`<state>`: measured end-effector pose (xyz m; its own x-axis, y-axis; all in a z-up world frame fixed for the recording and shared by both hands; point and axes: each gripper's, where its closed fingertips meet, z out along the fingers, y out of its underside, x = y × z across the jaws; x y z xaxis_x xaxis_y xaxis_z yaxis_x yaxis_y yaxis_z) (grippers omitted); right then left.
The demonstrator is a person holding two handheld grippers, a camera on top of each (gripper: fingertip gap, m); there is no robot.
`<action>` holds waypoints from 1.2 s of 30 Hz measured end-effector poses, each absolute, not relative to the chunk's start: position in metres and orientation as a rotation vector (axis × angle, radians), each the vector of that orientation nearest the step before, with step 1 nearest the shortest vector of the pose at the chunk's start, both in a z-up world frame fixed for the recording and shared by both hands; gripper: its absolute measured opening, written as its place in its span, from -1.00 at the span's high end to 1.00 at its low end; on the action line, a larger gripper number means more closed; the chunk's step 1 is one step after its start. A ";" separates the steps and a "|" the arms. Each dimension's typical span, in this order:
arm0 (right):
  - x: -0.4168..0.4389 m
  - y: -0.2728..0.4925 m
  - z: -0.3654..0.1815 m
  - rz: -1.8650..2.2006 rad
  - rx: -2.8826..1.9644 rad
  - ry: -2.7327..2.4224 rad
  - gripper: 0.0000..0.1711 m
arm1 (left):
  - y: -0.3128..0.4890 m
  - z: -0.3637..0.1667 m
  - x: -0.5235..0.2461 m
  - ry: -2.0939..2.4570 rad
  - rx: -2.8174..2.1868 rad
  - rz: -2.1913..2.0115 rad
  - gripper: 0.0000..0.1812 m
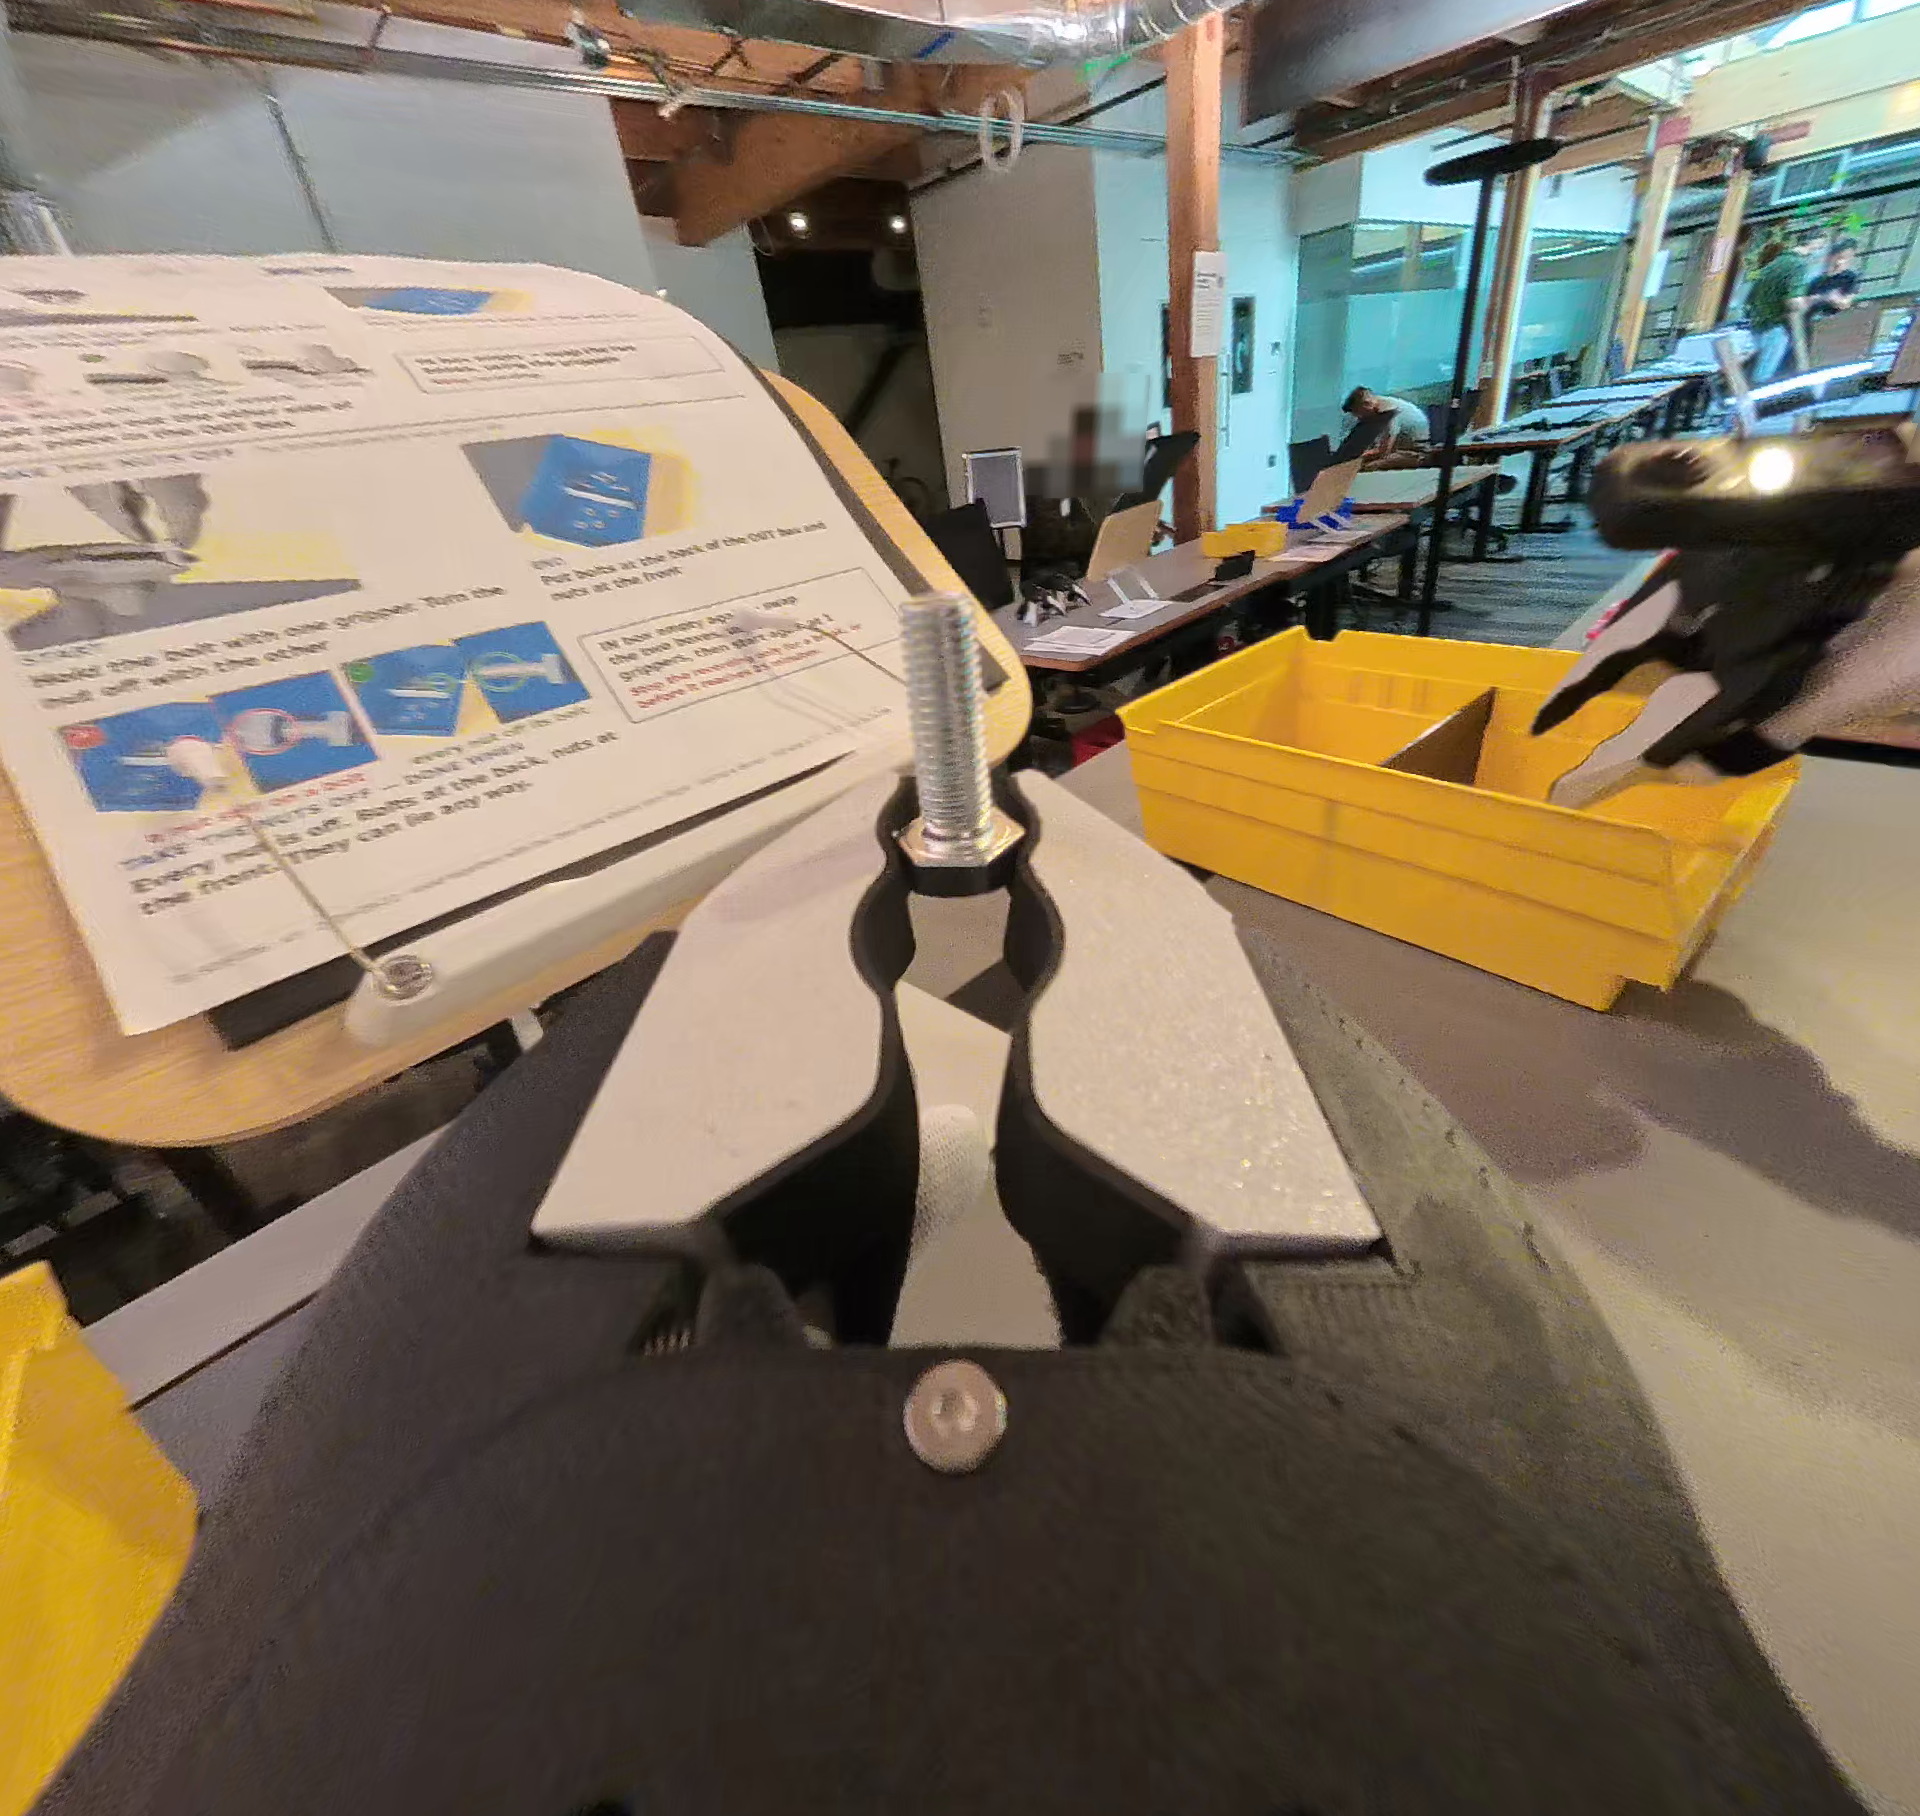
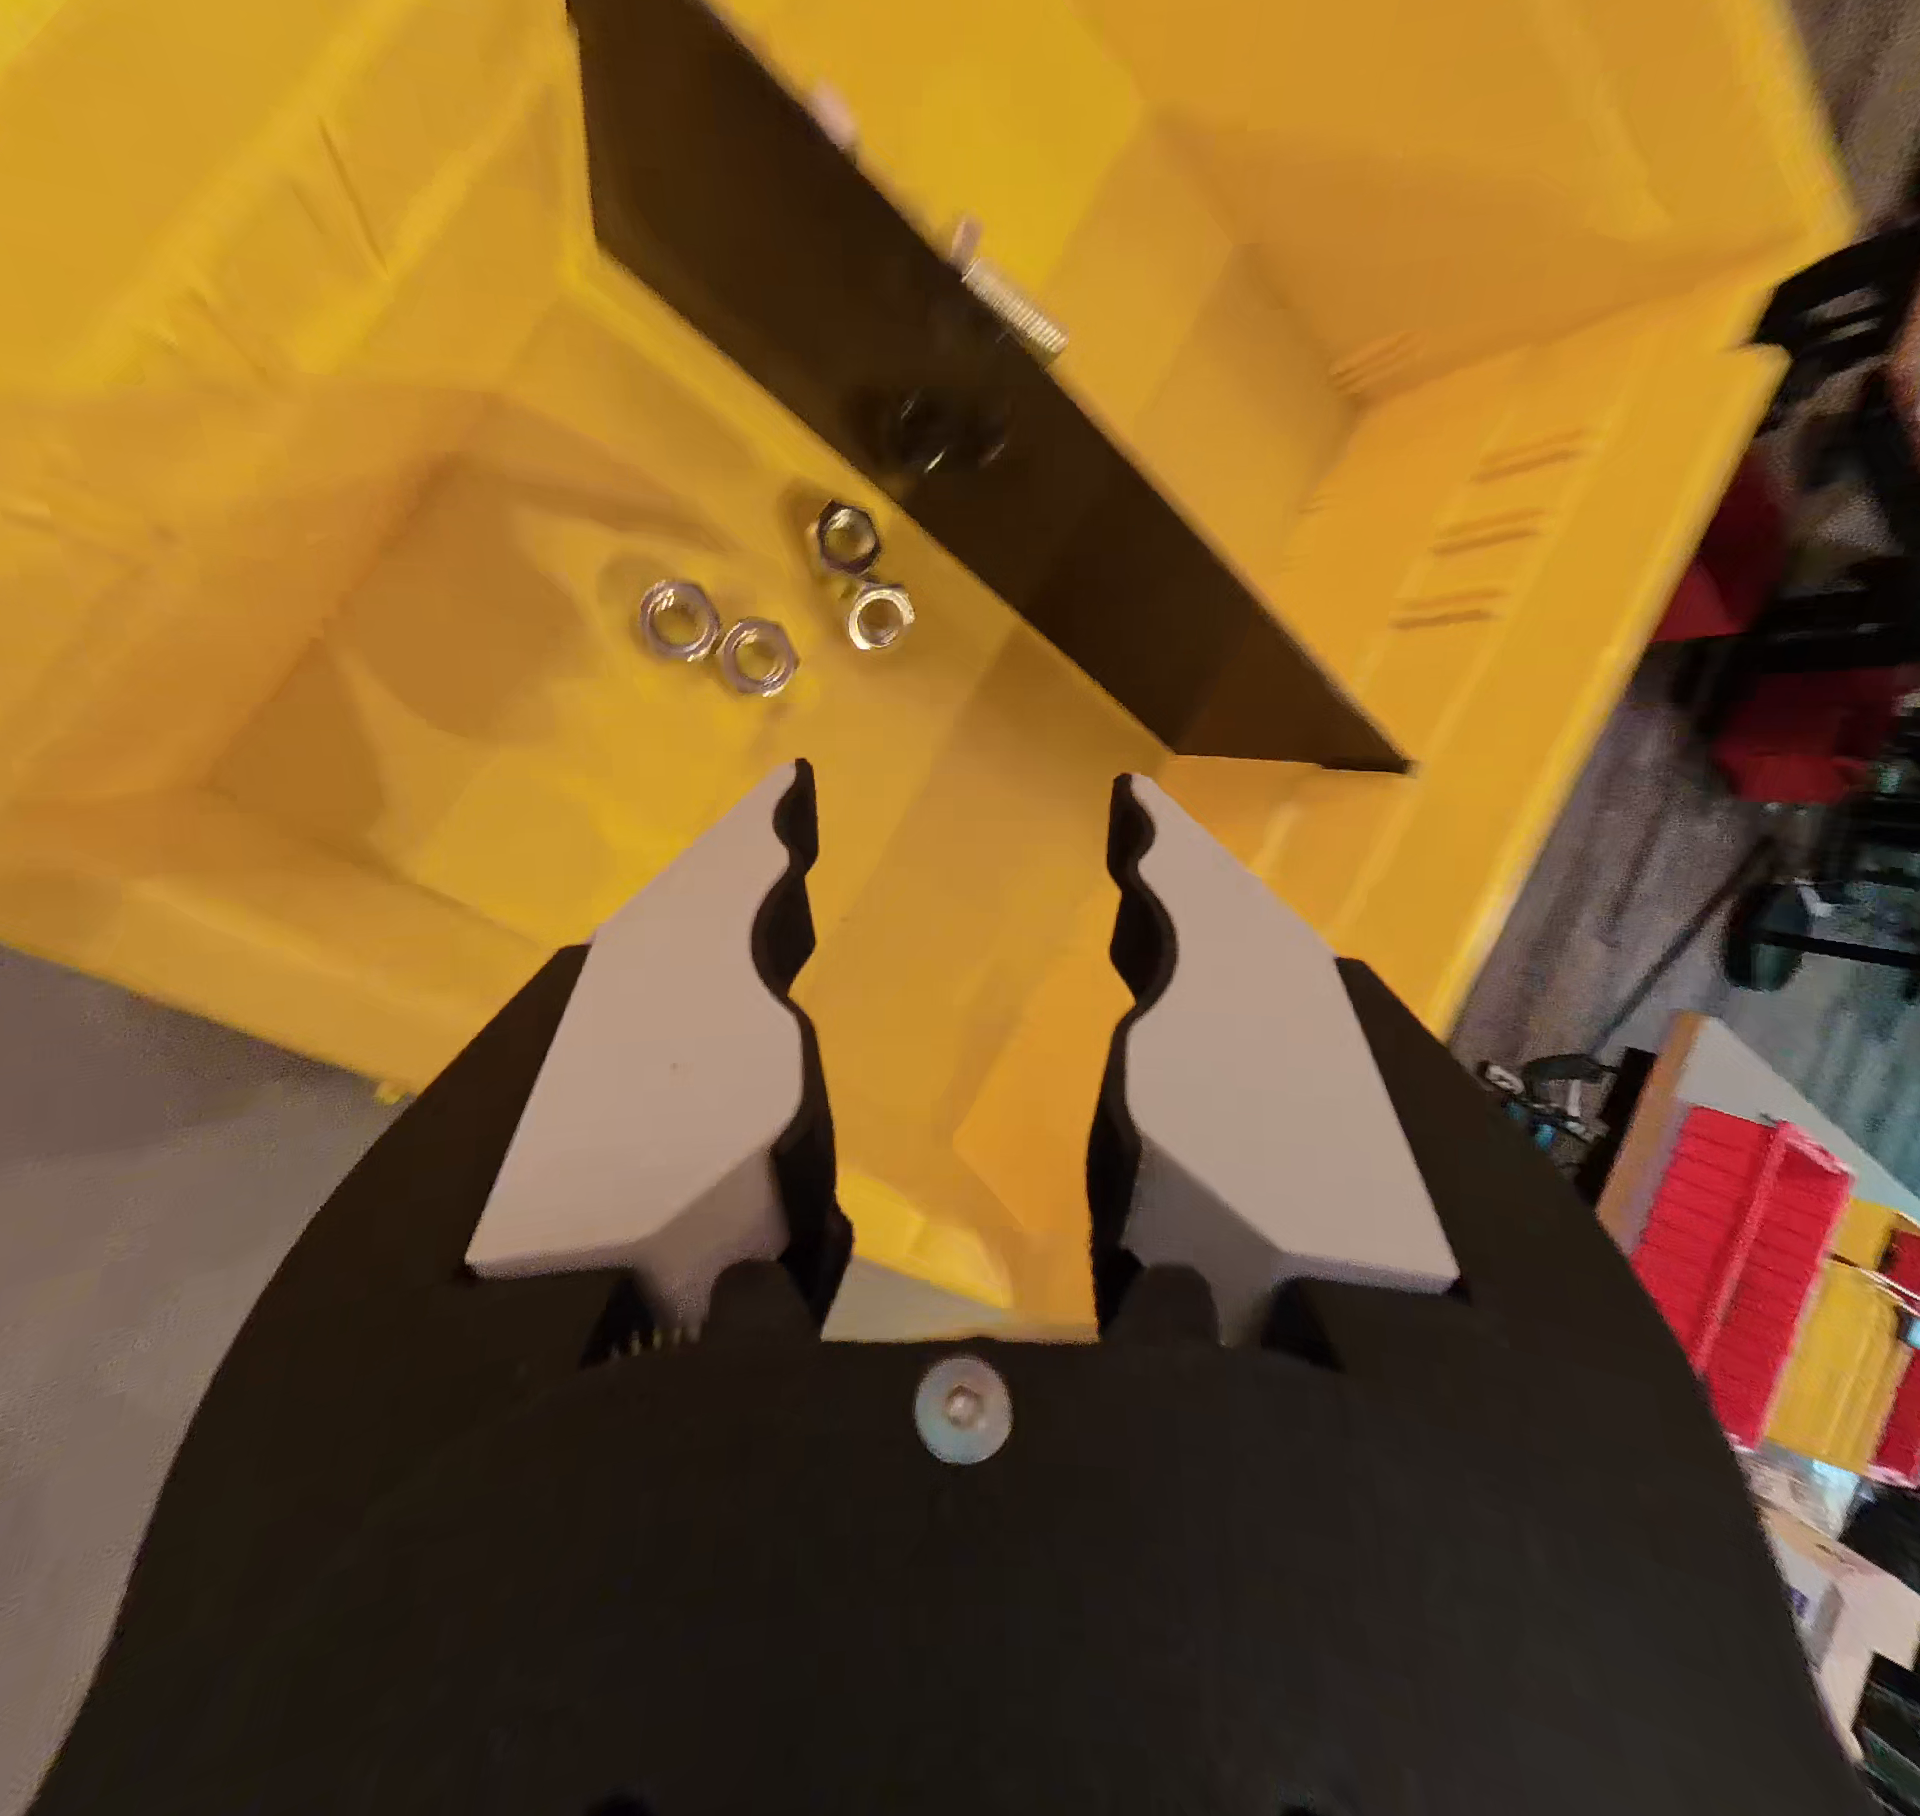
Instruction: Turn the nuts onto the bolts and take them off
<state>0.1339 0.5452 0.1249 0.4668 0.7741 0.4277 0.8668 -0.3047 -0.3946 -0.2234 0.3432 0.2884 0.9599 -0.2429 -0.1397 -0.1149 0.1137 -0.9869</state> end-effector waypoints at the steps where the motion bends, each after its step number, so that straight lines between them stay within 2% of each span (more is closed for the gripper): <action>1: 0.133 0.545 0.142 -0.240 -2.100 -1.328 0.38 | 0.342 0.291 -0.227 0.289 -1.450 -0.080 0.84; 4: 0.091 0.525 0.209 -0.196 -1.876 -1.287 0.48 | 0.342 0.295 -0.241 0.244 -1.433 0.003 0.84; 6: 0.020 0.482 0.259 0.047 -1.633 -1.342 0.60 | 0.340 0.300 -0.252 0.213 -1.406 0.087 0.84; 8: -0.050 0.429 0.299 0.296 -1.432 -1.384 0.61 | 0.338 0.304 -0.256 0.205 -1.388 0.116 0.84; 13: -0.183 0.313 0.353 0.829 -1.087 -1.504 0.66 | 0.326 0.323 -0.278 0.162 -1.316 0.247 0.84; 17: -0.251 0.280 0.354 0.921 -0.974 -1.549 0.66 | 0.316 0.333 -0.299 0.158 -1.270 0.342 0.84; 22: -0.298 0.261 0.344 0.983 -0.951 -1.576 0.68 | 0.304 0.344 -0.304 0.245 -1.190 0.470 0.84; 27: -0.314 0.262 0.349 0.978 -0.931 -1.534 0.91 | 0.304 0.344 -0.310 0.253 -1.196 0.487 0.84; 36: -0.319 0.261 0.352 1.057 -0.912 -1.451 0.92 | 0.303 0.348 -0.318 0.185 -1.159 0.488 0.81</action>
